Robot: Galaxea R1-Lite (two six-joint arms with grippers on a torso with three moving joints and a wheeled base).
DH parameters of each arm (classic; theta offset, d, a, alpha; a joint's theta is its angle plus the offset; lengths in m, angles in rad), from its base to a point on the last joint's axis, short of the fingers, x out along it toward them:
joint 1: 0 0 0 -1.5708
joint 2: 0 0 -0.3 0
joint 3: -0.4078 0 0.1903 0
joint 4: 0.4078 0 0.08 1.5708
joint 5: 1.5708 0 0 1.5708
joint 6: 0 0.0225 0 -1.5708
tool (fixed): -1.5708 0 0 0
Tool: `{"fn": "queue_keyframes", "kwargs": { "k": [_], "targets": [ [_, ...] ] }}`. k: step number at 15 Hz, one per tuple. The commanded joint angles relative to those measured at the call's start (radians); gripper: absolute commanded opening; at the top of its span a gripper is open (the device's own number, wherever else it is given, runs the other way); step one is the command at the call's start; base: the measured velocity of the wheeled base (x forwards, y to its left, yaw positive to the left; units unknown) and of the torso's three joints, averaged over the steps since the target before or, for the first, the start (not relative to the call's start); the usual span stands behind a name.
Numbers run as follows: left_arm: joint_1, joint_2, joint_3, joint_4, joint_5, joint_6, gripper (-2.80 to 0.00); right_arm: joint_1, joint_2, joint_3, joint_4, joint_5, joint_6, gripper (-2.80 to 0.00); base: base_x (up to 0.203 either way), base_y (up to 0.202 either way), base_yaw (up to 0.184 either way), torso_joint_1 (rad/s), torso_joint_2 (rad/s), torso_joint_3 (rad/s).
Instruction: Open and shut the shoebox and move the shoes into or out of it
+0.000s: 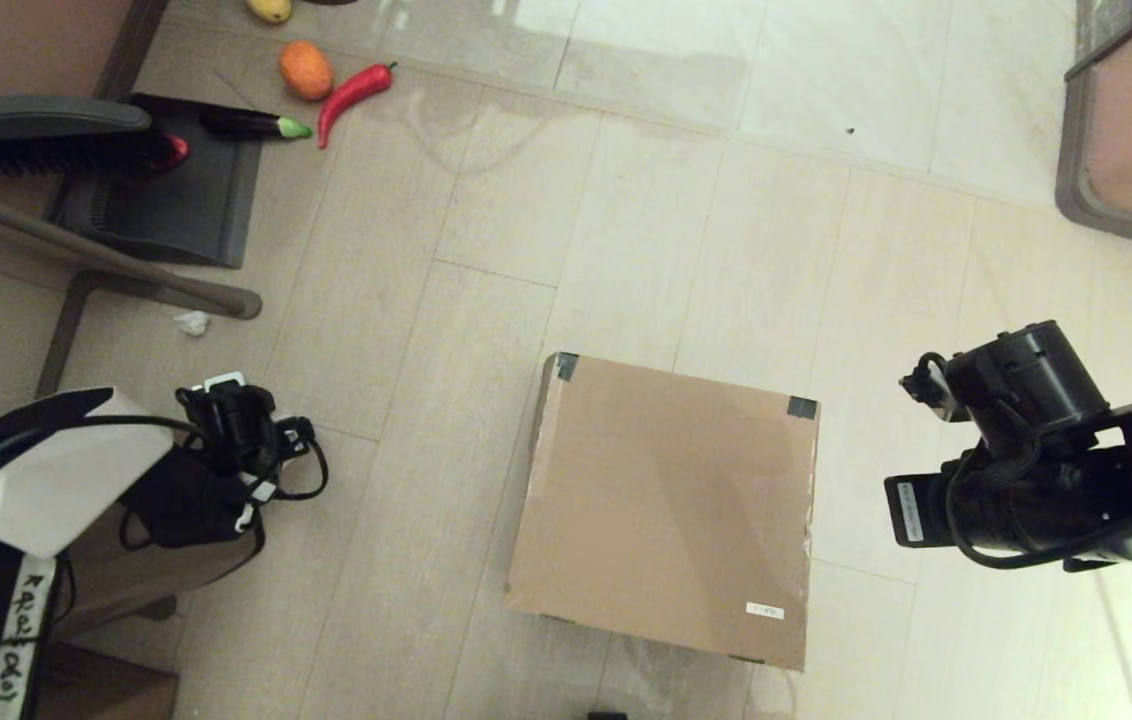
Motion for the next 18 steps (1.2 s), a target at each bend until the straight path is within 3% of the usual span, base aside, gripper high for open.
{"fn": "queue_keyframes", "kwargs": {
  "k": [1, 9, 13, 18],
  "targets": [
    [0.004, 0.039, -0.029, -0.008, 0.002, -0.003, -2.80, -0.007, -0.007, 0.003, 0.004, -0.002, 0.001, -2.80, 0.000, 0.000, 0.000, 0.000, 0.00, 0.000],
    [-0.007, 0.009, -0.043, 0.030, 0.029, 0.000, -2.80, -0.012, -0.018, 0.016, 0.013, -0.002, -0.006, -2.80, 0.000, 0.000, 0.000, 0.000, 0.00, 0.000],
    [-0.076, -0.254, 0.041, 0.148, 0.084, -0.005, -2.80, -0.010, -0.015, 0.000, 0.011, 0.004, -0.018, -2.80, 0.000, 0.000, 0.000, 0.000, 0.00, 0.000],
    [-0.197, -0.650, 0.150, 0.451, 0.179, -0.028, -2.80, -0.010, -0.017, 0.020, 0.007, 0.012, -0.023, -2.80, 0.000, 0.000, 0.000, 0.000, 0.00, 0.000]
  ]
}}
